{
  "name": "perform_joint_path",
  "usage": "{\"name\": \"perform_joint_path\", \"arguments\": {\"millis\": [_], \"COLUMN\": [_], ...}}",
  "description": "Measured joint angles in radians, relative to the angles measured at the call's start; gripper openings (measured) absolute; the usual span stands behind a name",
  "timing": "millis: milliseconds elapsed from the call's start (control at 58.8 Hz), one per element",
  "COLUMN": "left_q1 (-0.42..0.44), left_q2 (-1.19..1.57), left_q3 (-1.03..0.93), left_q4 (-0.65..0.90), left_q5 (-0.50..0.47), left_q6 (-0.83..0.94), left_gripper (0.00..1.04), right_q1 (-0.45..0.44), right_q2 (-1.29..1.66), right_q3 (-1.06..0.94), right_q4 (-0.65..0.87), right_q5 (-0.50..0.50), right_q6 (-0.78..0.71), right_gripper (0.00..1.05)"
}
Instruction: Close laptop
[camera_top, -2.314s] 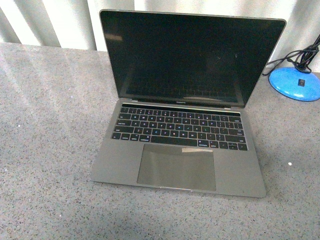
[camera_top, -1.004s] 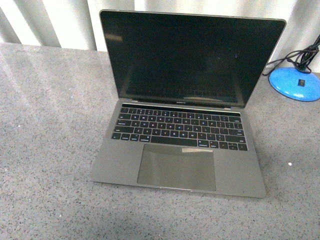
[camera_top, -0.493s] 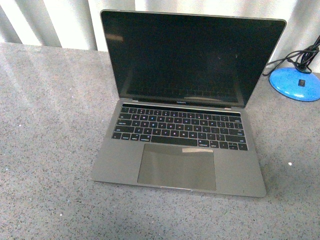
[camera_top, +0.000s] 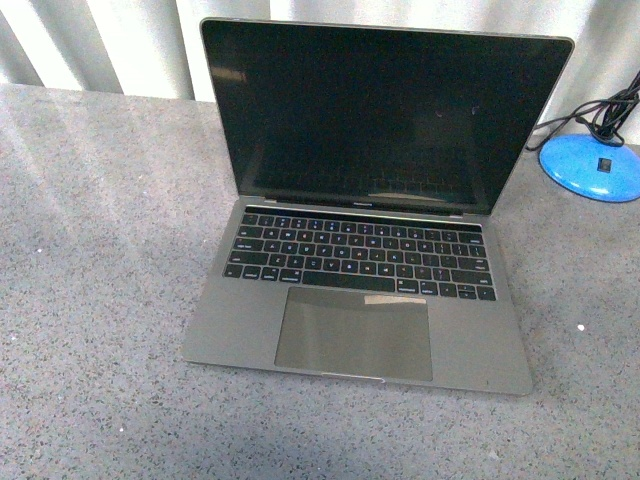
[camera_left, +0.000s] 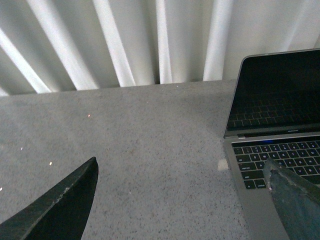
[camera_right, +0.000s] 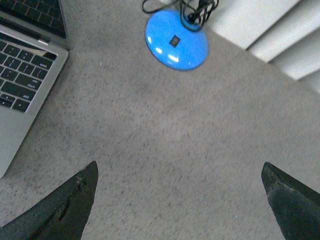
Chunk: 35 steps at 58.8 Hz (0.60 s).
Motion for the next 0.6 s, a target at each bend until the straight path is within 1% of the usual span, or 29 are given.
{"name": "perform_joint_path", "arguments": {"millis": [136, 374, 425, 442, 527, 545, 562, 596], "left_q1": [-0.056, -0.151, -0.161, -0.163, -0.176, -0.177, -0.178, -0.181], "left_q2": [0.153, 0.378, 0.421, 0.429, 0.503, 0.510, 0.526, 0.549], "left_q3": [0.091, 0.271, 0.312, 0.320, 0.385, 0.390, 0.401, 0.417], "left_q4": [0.088, 0.197, 0.206, 0.207, 0.227, 0.229, 0.234, 0.240], "left_q5": [0.002, -0.017, -0.015, -0.015, -0.009, -0.008, -0.005, -0.001], "left_q6": [0.063, 0.117, 0.123, 0.124, 0.147, 0.148, 0.154, 0.169], "left_gripper": [0.98, 0.98, 0.98, 0.98, 0.98, 0.98, 0.98, 0.98], "right_q1": [0.050, 0.107, 0.117, 0.123, 0.142, 0.148, 0.151, 0.163], "right_q2": [0.148, 0.332, 0.365, 0.384, 0.436, 0.450, 0.456, 0.478], "right_q3": [0.121, 0.311, 0.351, 0.374, 0.435, 0.452, 0.459, 0.487], "right_q4": [0.095, 0.154, 0.154, 0.148, 0.142, 0.137, 0.134, 0.118], "right_q5": [0.052, 0.080, 0.077, 0.077, 0.070, 0.066, 0.065, 0.064], "right_q6": [-0.128, -0.202, -0.202, -0.204, -0.209, -0.210, -0.211, -0.212], "right_gripper": [0.95, 0.94, 0.88, 0.84, 0.70, 0.66, 0.64, 0.57]}}
